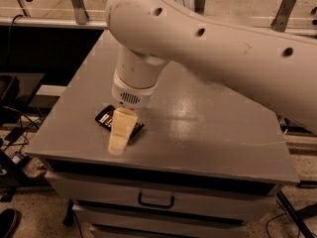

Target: Move rxbar chocolate near pepsi can

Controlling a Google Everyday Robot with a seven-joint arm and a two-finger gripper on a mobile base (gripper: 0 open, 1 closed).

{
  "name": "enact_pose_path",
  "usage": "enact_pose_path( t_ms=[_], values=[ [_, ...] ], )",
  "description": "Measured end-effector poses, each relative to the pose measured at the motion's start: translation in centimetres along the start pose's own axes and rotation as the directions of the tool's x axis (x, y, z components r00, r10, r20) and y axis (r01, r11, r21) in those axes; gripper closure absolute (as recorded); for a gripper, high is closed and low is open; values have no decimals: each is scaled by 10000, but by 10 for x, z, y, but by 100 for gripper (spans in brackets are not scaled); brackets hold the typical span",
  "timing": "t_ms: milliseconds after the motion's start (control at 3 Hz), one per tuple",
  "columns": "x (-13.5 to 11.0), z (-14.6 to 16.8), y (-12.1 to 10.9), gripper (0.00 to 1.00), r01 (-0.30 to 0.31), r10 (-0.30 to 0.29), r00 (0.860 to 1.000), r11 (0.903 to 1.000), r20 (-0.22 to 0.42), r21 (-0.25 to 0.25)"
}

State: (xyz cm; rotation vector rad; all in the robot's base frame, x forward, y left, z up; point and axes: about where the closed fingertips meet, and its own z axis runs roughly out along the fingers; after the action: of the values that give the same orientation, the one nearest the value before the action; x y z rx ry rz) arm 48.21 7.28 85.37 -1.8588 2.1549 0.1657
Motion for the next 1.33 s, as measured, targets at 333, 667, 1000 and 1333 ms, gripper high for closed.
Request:
enact_pose_path(
  t_ms=[333,667,1000,1333],
  values=[
    [-9,19,-2,2,4,-6,10000,9998,-87,-176],
    [-14,28,-3,23,30,-35,9998,9997,-206,-237],
    [-16,33,-3,46,65,-73,9994,9997,-353,-233],
    [-17,31,-4,70,70,-79,9992,9997,-391,-233]
  ],
)
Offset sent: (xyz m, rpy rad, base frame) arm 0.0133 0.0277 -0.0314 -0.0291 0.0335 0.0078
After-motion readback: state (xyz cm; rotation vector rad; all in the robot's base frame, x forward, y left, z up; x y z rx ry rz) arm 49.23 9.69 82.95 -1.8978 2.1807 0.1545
